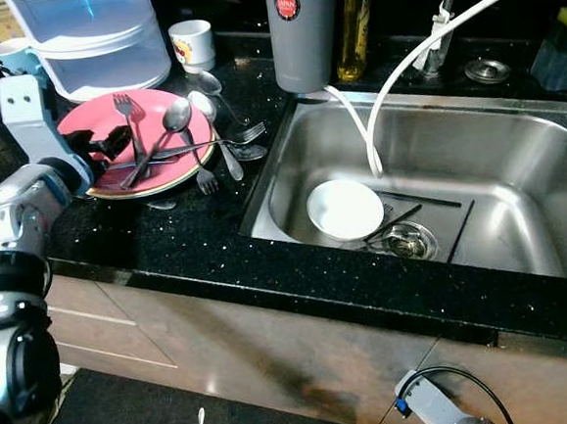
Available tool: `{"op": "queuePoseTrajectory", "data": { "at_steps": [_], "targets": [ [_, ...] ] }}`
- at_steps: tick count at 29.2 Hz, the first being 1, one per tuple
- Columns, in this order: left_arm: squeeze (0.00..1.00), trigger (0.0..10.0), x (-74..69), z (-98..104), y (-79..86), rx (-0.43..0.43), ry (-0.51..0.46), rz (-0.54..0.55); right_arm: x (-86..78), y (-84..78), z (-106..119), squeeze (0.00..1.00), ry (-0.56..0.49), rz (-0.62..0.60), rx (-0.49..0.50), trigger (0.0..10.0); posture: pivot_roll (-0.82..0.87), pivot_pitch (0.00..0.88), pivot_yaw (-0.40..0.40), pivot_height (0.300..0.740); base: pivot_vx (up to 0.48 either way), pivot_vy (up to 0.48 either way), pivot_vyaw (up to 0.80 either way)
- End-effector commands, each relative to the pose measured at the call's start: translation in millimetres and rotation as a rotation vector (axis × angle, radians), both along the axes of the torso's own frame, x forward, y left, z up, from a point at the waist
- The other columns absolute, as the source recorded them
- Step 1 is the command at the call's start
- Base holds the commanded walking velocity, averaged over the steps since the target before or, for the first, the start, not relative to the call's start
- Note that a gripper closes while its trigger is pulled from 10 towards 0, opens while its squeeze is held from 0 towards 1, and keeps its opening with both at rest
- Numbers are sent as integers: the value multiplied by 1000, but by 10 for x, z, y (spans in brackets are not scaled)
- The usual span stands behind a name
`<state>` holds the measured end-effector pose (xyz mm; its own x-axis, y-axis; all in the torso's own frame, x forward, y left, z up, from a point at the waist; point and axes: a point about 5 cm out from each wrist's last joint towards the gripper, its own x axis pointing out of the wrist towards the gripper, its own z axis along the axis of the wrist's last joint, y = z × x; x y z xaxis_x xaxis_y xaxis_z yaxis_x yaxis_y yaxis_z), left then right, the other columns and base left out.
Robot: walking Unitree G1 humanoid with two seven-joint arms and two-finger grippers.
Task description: Kitchen organization
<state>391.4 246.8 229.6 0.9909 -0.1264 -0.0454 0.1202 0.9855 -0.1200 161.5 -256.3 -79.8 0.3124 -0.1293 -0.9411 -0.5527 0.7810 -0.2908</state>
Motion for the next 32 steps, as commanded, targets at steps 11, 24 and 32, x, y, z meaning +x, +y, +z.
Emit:
{"op": "queuePoseTrajectory", "data": {
  "at_steps": [11,24,32],
  "targets": [
    [0,10000,121,20,-98,-22,31,-52,-85,-36,-24,0,1,-15,-5,10000,-57,99,40,740,0,0,0],
    [0,0,133,-14,39,-127,185,78,-80,-41,-21,0,-13,-29,-10,10000,-49,108,53,740,0,0,0],
    [0,0,103,-78,117,-144,238,132,-66,-37,-18,0,-23,-37,-13,10000,-47,106,54,740,0,0,0]
  ]
}}
